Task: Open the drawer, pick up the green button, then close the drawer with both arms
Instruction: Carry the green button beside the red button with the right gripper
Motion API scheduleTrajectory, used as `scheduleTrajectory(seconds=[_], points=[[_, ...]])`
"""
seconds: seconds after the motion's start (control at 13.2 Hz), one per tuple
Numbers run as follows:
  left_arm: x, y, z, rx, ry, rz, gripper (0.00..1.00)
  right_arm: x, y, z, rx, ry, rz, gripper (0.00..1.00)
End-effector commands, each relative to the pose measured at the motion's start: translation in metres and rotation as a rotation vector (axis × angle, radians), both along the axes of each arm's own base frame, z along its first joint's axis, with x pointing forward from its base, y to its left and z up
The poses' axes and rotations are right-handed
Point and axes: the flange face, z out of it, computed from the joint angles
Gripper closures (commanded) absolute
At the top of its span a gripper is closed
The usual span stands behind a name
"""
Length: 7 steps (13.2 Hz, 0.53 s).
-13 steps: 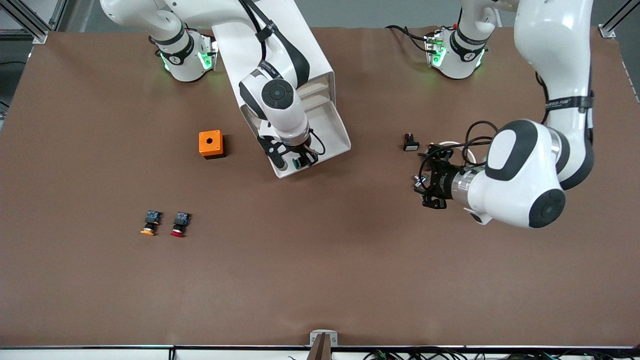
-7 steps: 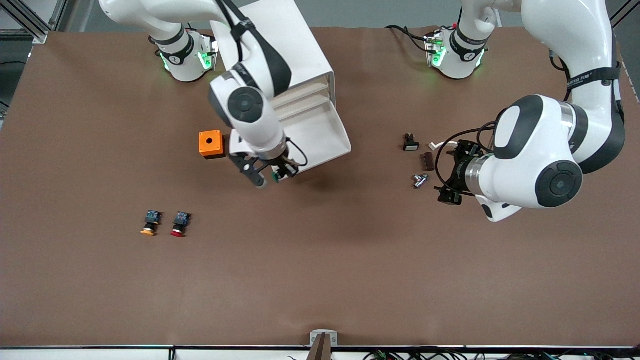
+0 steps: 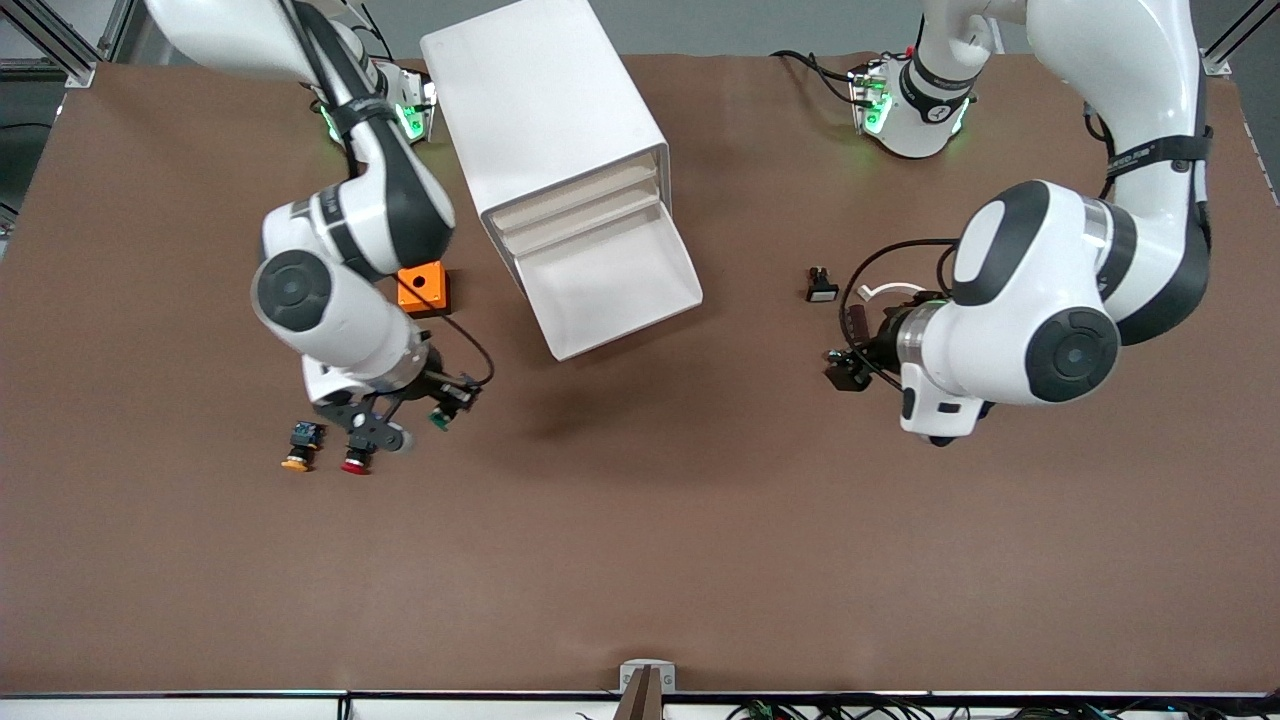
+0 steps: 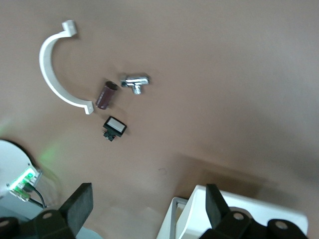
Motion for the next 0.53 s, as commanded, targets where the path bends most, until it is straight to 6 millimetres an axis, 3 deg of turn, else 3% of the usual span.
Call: scheduleTrajectory(seconds=[0.0, 0.15, 0.45], points=[[-0.018, -0.025, 0.009, -0.008, -0.042, -0.146, 0.01, 0.021, -0.048, -0.013, 0.015, -0.036, 0.153, 0.98], [-0.026, -0.045, 0.007, -0.035, -0.053, -0.207, 0.01, 0.034, -0.078, -0.042, 0.015, -0.051, 0.243, 0.98], [-0.04, -0.067, -0.016, -0.001, -0.054, -0.27, 0.0, 0.048, -0.092, -0.101, 0.006, -0.09, 0.344, 0.98]])
